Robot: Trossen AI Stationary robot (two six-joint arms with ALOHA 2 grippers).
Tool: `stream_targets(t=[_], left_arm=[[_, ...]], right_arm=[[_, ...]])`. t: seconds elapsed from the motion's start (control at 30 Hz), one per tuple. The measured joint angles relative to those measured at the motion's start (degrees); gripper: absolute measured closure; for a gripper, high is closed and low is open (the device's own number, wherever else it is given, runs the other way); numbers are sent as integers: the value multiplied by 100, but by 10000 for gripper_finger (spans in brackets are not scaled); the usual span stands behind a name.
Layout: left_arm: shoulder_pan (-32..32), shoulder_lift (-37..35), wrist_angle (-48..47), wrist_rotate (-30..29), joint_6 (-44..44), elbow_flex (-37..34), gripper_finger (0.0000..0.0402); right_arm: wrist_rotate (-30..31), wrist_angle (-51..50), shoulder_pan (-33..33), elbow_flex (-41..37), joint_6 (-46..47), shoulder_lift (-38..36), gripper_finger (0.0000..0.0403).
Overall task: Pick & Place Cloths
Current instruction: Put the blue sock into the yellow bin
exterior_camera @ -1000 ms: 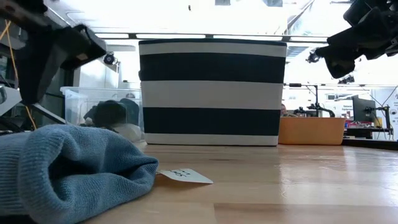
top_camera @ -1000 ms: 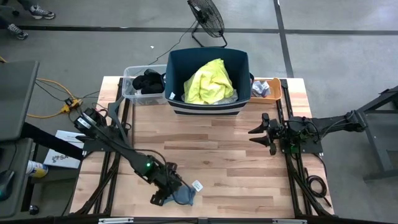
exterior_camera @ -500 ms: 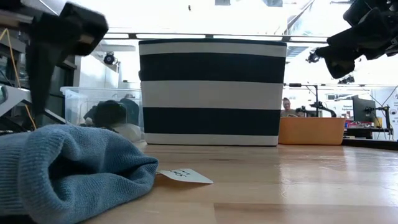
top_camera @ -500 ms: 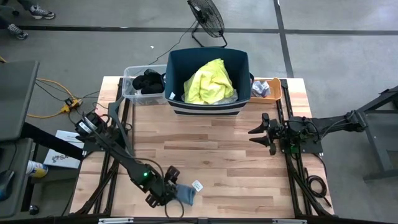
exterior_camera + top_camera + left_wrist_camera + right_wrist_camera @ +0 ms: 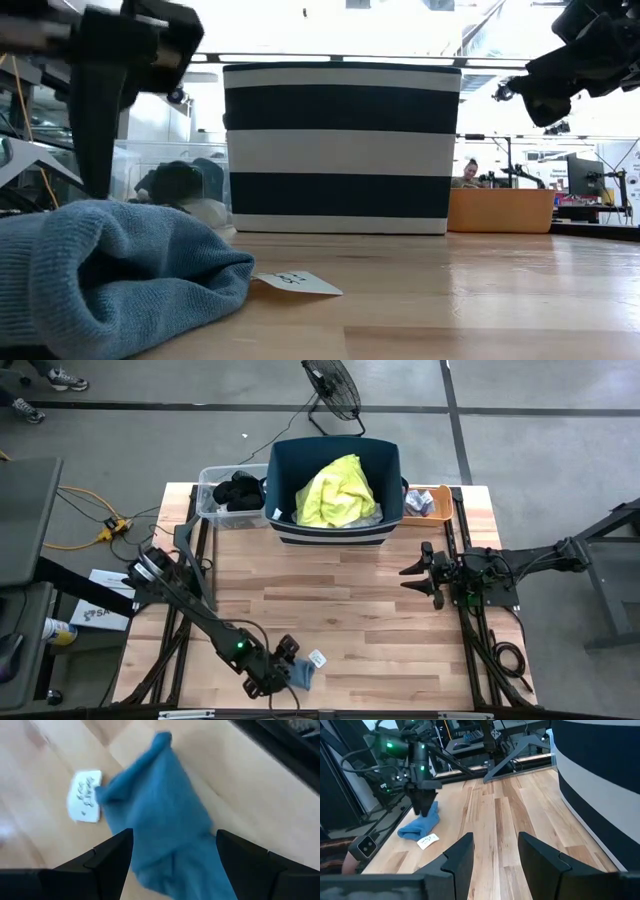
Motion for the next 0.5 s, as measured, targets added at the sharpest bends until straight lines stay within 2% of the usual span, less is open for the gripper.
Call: stream_targets(t=[0.2, 0.37, 0.5], left_arm=[[2, 285, 26, 28, -70, -4, 121], [6, 421, 78, 118, -648, 14, 122], [6, 447, 108, 140, -994, 14, 143]], right_arm=[[-1, -4, 2, 2, -1, -2, 257], [8, -18, 0, 2, -1, -1, 257], [5, -14, 0, 2, -1, 0, 257]])
